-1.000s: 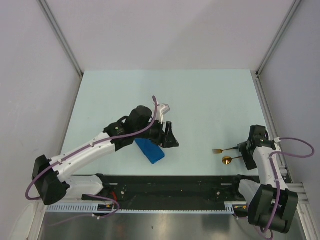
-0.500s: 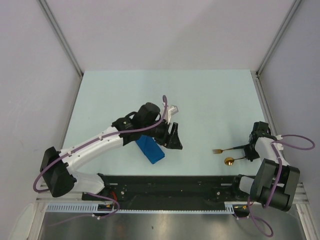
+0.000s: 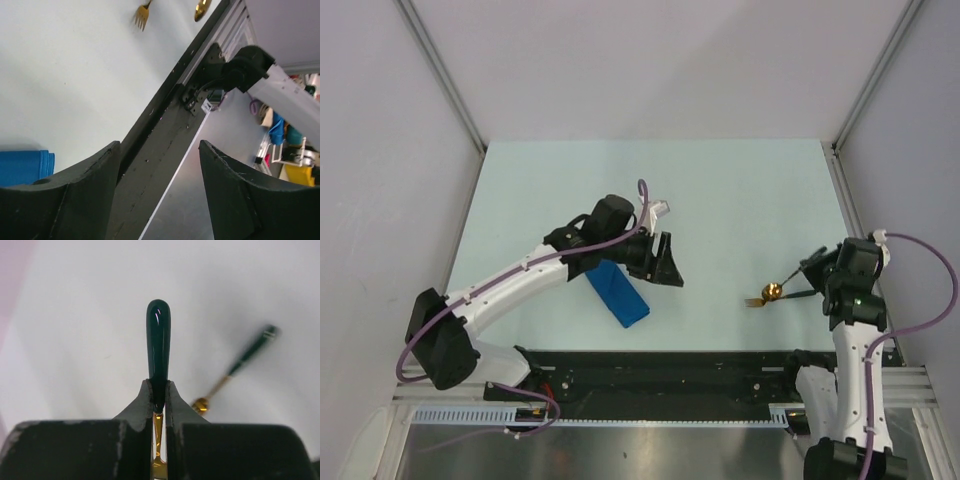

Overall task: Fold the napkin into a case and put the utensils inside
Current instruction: Pick up the spoon from the corner of the board, then pass from the right arm to the left

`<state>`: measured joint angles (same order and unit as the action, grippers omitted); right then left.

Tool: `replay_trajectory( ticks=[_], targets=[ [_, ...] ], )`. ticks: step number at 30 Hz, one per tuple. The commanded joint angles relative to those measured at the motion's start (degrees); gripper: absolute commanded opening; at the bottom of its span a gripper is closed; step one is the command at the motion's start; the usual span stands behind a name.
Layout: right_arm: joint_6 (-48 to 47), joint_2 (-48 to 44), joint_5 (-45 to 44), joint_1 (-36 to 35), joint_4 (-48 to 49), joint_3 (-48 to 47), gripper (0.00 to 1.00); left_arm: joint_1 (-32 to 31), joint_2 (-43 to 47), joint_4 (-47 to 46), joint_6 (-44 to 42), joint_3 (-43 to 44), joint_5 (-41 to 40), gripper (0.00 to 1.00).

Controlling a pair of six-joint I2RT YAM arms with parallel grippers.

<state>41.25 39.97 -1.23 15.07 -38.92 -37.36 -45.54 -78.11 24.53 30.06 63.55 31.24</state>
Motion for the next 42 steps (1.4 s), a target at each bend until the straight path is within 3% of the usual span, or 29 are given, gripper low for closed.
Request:
replay_trajectory(
  ticks=[1,4,5,9,12,16,23,29,32,33,34,35,36,37,38,40,42],
  targets=[
    [-10.0,0.8,21.9,-7.1,15.4,-4.5,0.0,4.0,0.8,-6.6,3.9,-0.6,4.3,0.7],
    [-10.5,8.9,40.7,-15.1,31.0,-5.1,0.0,8.1,1.5,-14.1,8.2,-3.0,9.3,0.7],
    [-11.9,11.1,46.7,-23.4,37.6,-5.5,0.0,9.2,1.8,-16.9,10.0,-5.0,10.8,0.7],
    [-15.5,21.3,51.5,-38.0,44.3,-9.8,0.0,14.0,4.7,-30.7,17.9,-8.4,17.1,0.71],
    [-15.8,28.0,54.0,-44.3,47.7,-12.7,0.0,14.5,8.0,-26.9,15.3,-8.1,13.7,0.71],
    [-15.4,32.7,53.2,-49.0,50.7,-14.4,0.0,14.6,11.7,-15.8,10.5,-6.7,2.1,0.71],
    [-13.1,35.5,51.9,-51.0,55.9,-13.0,0.0,14.5,11.5,-17.2,14.0,-10.5,3.9,0.68],
    [-13.7,33.0,49.7,-50.4,54.0,-12.4,0.0,14.5,10.2,-17.9,16.1,-10.6,3.6,0.66],
    [-11.5,33.3,50.5,-50.9,55.6,-12.1,0.0,14.5,10.0,-19.8,17.2,-10.5,3.6,0.41],
    [-11.5,33.5,50.2,-51.4,55.2,-12.6,0.0,14.5,9.6,-19.5,17.4,-10.3,2.9,0.23],
    [-12.4,33.1,46.5,-51.9,50.7,-14.1,0.07,14.5,9.3,-18.1,17.6,-8.9,1.3,0.13],
    [-13.9,32.5,42.5,-53.7,46.3,-15.4,0.29,14.5,8.9,-12.4,17.1,-7.6,-0.9,0.01],
    [-18.1,31.8,37.6,-55.0,41.2,-16.8,0.38,14.7,8.0,-8.0,17.0,-5.8,-4.6,0.0],
    [-19.7,31.2,25.5,-56.7,30.8,-18.2,0.46,14.6,7.4,-3.5,17.2,-2.3,-12.3,0.0],
    [-20.5,29.9,18.7,-58.3,26.4,-20.1,0.61,14.6,7.2,4.0,18.5,-0.8,-16.8,0.0],
    [-21.7,28.9,6.7,-63.1,20.1,-20.9,0.67,14.7,6.3,8.7,19.6,2.5,-25.0,0.0],
    [-22.7,27.8,-0.7,-67.9,18.4,-20.6,0.77,15.1,5.3,14.6,22.0,4.5,-28.1,0.0]
  ],
)
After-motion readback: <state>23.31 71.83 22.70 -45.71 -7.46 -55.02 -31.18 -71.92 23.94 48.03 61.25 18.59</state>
